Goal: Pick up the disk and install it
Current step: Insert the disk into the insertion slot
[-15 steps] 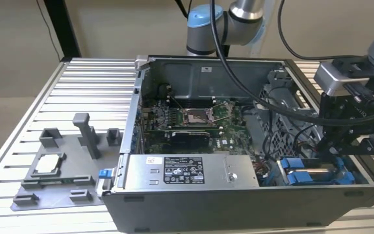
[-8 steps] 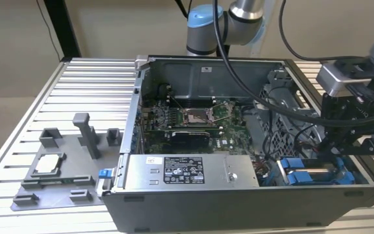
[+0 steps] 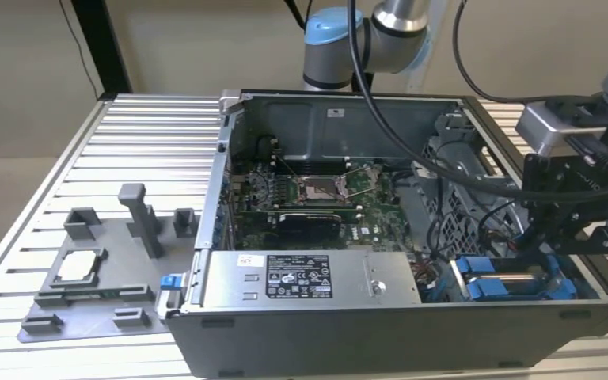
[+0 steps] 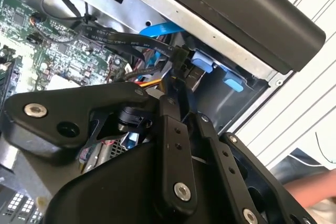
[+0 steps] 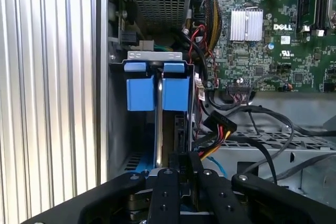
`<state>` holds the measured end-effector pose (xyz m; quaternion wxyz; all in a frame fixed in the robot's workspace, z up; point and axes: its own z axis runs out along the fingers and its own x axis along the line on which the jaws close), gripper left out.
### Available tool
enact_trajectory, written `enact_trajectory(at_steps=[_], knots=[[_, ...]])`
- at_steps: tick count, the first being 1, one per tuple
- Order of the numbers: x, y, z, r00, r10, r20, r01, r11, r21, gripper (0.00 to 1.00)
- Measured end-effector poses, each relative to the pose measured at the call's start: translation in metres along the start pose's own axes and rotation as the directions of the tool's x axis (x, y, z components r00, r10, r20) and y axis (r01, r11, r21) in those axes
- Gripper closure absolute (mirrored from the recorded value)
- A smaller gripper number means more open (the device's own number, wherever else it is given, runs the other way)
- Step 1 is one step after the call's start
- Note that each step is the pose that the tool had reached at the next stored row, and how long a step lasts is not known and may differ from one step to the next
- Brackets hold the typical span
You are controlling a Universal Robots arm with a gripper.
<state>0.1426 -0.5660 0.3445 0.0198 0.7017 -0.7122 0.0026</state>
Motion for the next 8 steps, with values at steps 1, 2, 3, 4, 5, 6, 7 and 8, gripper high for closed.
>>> enact_trajectory(at_steps=[1, 2, 3, 4, 5, 6, 7, 8], knots=[[-0.0002, 0.0, 0.0, 1.0, 0.0, -0.0056, 0.0, 1.0, -0.004, 1.0], [-0.0003, -0.0001, 0.0001, 1.0, 0.0, -0.0081, 0.0, 1.0, -0.0055, 1.0], [-0.0004, -0.0002, 0.0001, 1.0, 0.0, -0.0083, 0.0, 1.0, -0.0055, 1.0], [-0.0006, -0.0005, 0.0001, 1.0, 0.0, -0.0083, 0.0, 1.0, -0.0055, 1.0], [-0.001, -0.0009, 0.0, 1.0, 0.0, -0.0084, 0.0, 1.0, -0.0055, 1.0], [-0.0013, -0.0012, 0.0, 1.0, 0.0, -0.0084, 0.0, 1.0, -0.0055, 1.0], [-0.0016, -0.0016, 0.0001, 1.0, 0.0, -0.0083, 0.0, 1.0, -0.0056, 1.0], [-0.0019, -0.0019, 0.0002, 1.0, 0.0, -0.0083, 0.0, 1.0, -0.0056, 1.0]])
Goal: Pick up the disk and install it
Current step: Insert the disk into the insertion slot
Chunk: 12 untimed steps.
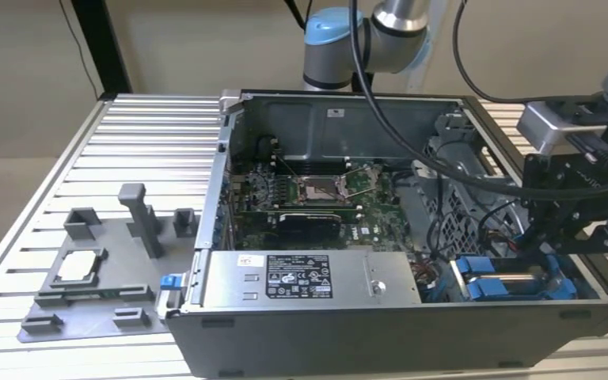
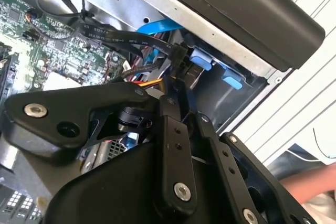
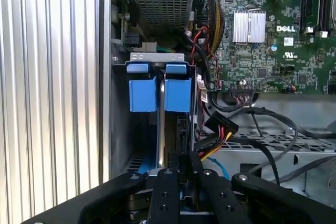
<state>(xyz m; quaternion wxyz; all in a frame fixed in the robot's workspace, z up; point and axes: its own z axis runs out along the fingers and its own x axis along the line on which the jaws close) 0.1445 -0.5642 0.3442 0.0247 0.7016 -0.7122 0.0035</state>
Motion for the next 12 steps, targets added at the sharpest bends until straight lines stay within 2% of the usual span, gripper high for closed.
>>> enact_trajectory(at_steps=[12], knots=[[-0.0005, -0.0026, 0.0024, 1.0, 0.0, -0.0003, 0.0, 1.0, -0.0045, 1.0]])
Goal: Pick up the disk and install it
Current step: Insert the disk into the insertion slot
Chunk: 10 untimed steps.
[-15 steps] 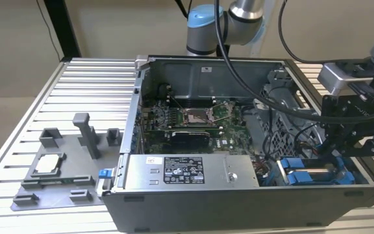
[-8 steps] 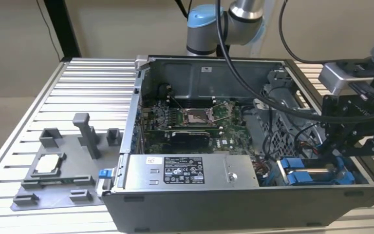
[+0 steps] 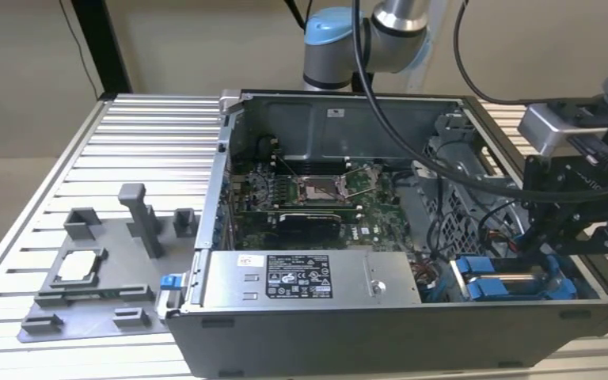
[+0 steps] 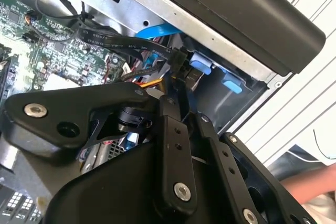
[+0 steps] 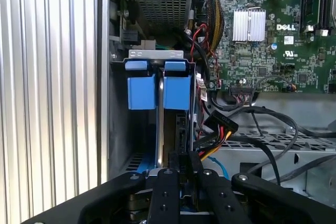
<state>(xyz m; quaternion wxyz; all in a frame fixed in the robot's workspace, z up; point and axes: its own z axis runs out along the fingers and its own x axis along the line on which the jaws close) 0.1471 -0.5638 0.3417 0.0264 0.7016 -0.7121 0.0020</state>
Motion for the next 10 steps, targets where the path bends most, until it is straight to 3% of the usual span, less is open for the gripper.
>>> enact_trajectory(at_steps=[10], knots=[[-0.0002, -0.0008, 0.0032, 1.0, 0.0, -0.0011, 0.0, 1.0, -0.0047, 1.0]])
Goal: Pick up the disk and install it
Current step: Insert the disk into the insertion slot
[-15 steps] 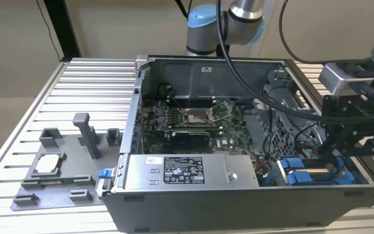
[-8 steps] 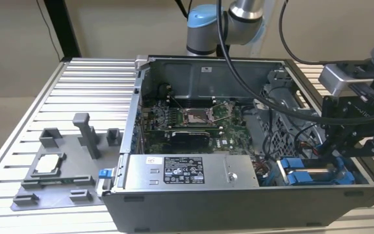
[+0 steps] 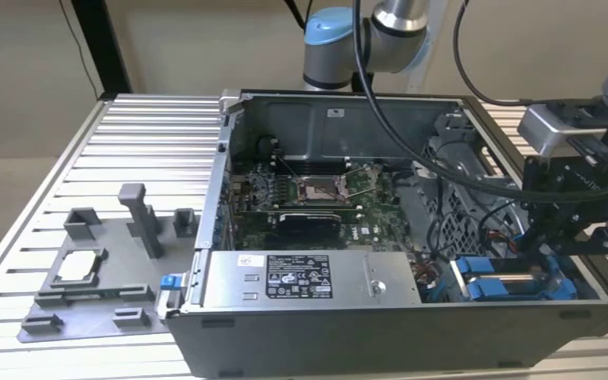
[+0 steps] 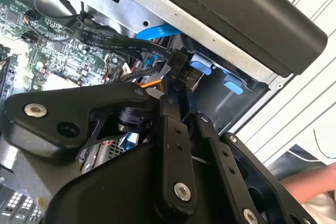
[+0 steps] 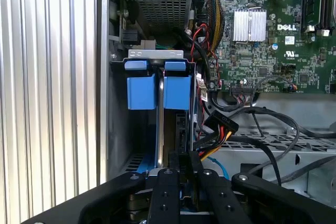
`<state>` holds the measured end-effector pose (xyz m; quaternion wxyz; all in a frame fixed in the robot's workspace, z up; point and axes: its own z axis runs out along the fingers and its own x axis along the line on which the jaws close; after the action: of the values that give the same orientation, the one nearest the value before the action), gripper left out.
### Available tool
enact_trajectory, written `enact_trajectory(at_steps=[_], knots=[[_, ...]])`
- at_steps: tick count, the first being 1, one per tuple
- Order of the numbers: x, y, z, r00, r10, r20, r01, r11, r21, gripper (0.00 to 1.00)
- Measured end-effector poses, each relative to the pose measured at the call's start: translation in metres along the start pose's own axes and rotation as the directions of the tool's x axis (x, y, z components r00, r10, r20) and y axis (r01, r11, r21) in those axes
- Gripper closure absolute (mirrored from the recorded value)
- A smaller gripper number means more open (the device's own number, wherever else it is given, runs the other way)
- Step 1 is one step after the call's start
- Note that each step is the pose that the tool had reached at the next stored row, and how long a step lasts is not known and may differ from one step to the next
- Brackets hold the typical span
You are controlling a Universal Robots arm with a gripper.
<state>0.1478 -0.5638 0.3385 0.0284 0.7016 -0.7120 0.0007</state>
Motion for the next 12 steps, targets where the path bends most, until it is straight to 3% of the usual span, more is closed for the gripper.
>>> enact_trajectory(at_steps=[12], knots=[[-0.0003, -0.0003, 0.0005, 0.9993, 0.037, 0.0012, -0.036, 0.9993, -0.0028, 1.0]])
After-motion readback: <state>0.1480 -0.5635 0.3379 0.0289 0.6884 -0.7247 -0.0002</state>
